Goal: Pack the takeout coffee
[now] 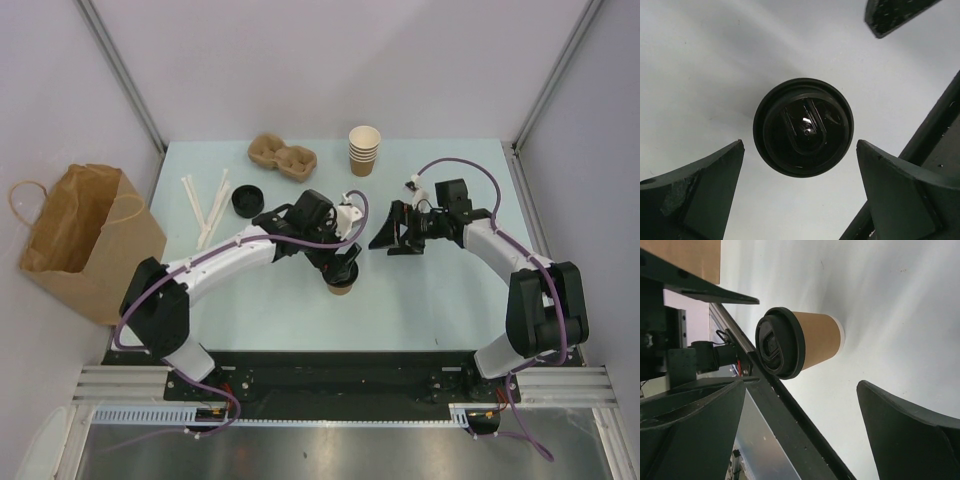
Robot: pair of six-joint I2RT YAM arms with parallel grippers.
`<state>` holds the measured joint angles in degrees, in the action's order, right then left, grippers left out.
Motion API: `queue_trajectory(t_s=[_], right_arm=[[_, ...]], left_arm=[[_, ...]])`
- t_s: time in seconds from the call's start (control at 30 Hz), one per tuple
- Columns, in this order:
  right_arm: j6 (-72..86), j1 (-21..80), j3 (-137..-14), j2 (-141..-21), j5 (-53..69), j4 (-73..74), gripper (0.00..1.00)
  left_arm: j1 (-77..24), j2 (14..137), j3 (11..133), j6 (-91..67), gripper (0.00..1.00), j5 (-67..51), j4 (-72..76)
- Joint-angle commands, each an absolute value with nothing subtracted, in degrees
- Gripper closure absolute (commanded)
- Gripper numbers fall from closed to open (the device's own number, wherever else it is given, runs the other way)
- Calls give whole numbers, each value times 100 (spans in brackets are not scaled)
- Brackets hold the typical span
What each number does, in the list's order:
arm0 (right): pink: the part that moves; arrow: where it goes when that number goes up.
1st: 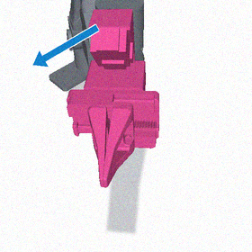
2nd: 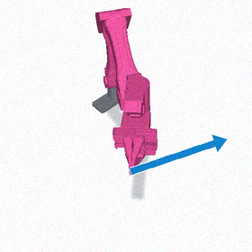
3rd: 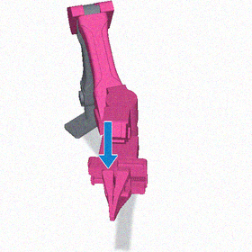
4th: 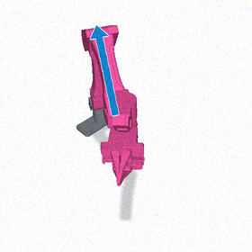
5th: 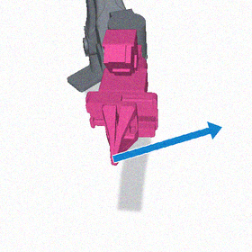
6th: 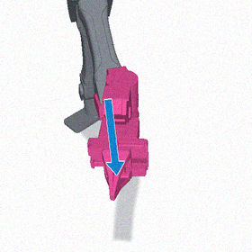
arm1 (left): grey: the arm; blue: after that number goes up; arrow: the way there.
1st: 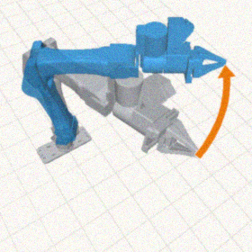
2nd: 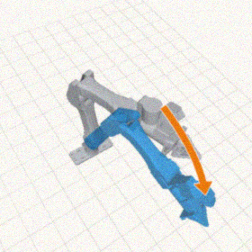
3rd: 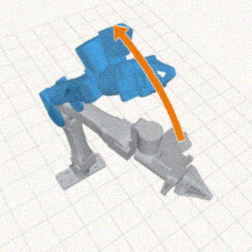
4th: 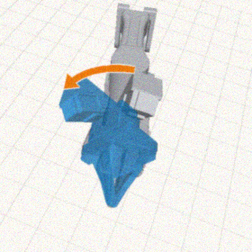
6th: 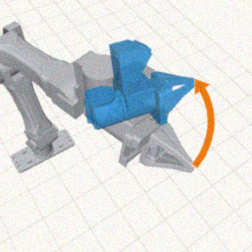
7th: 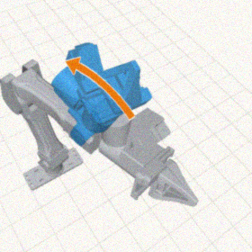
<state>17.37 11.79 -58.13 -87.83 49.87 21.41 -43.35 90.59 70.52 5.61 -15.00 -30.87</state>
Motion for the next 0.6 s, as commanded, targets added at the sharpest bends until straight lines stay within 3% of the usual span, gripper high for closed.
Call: queue_trajectory(t_s=[0.0,0.57], right_arm=[[1626,1134,-5985,-8631,5018,2144,0],[1608,932,-6073,-8886,5098,2118,0]], left_arm=[[-4307,9211,7251,659,0,-1345,-3085],[-4307,9536,7093,747,1,-1512,-2865]])
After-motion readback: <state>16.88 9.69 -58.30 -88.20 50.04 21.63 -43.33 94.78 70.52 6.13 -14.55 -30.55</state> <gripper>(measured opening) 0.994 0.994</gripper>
